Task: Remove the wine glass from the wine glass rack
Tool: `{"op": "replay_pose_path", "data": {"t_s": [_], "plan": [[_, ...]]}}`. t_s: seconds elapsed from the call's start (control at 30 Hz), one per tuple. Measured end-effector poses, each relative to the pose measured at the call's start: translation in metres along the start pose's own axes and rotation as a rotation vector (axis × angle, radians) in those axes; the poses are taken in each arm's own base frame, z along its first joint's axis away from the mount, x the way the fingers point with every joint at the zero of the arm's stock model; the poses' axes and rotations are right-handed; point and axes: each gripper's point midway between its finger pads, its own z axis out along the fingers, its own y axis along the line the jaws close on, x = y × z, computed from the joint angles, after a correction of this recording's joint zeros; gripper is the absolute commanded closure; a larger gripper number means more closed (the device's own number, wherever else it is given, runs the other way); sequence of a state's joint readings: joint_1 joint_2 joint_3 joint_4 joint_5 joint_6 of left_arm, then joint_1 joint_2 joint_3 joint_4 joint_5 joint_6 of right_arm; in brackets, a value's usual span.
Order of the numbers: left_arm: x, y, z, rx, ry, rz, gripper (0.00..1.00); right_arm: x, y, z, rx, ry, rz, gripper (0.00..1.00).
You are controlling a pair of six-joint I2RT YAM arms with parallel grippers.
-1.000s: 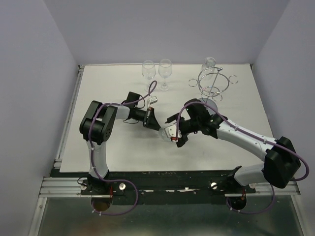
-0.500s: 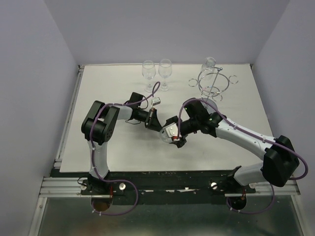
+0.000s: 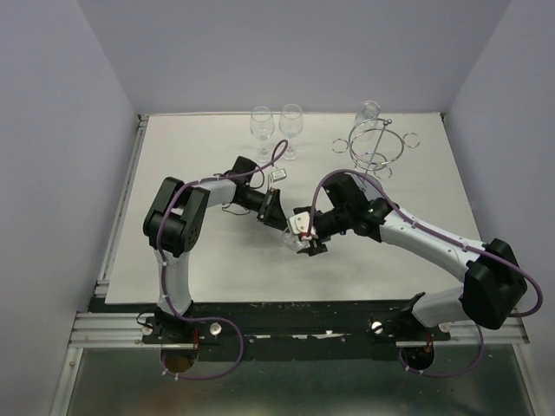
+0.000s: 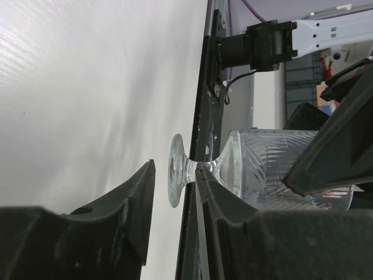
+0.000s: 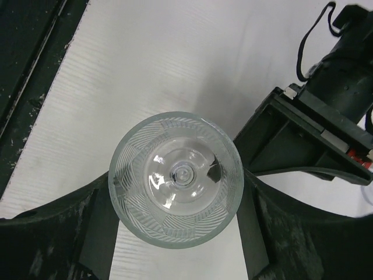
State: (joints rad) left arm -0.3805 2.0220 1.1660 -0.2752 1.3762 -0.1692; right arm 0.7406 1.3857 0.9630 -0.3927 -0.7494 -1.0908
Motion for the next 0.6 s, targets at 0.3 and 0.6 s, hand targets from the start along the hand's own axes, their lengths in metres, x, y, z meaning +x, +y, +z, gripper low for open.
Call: {"op": "replay_pose_path", "data": {"t_s": [0.3,0.6], "plan": [[0.006,-0.005,-0.013,-0.241,0.011,0.168,0.49,0.017,-0.005,-0.007,0.098,0.031,0.297,0.46],[-0.003,-0.019,-0.042,-0.501,-0.071,0.260,0.47,0.027,-0.004,0.000,0.158,0.008,0.490,0.45]]}}
